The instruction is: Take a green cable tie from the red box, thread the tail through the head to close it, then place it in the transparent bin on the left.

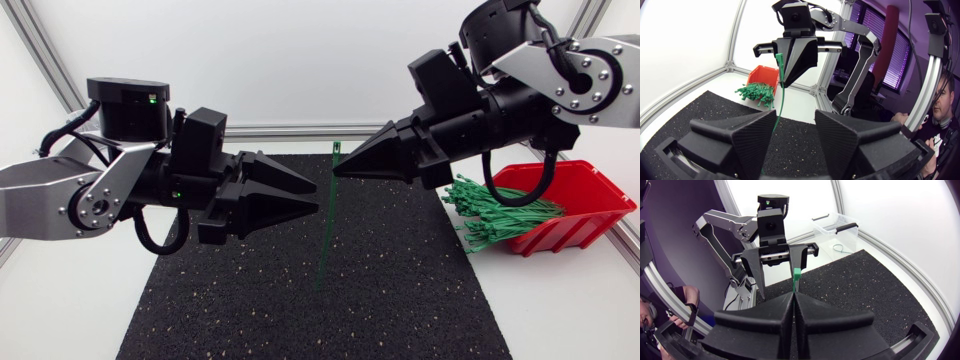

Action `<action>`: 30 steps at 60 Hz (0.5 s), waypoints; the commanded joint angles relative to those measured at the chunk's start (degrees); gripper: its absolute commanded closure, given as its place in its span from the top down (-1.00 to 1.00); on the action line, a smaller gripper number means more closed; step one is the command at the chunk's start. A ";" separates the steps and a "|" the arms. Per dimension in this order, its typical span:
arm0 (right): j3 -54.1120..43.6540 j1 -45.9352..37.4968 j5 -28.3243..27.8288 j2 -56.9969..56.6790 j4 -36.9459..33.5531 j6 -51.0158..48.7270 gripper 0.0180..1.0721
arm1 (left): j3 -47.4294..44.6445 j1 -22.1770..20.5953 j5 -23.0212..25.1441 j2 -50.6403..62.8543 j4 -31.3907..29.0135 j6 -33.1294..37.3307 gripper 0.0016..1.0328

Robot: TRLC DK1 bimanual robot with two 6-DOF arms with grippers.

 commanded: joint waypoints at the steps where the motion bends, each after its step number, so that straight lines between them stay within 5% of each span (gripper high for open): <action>1: -1.11 1.01 -0.53 -1.07 0.06 1.72 -0.89 | 1.84 0.25 -0.02 0.69 0.91 -0.97 0.07; 30: 0.38 3.21 -0.44 0.69 2.17 4.27 -0.89 | 3.60 -0.45 -0.37 2.45 1.62 -0.97 0.07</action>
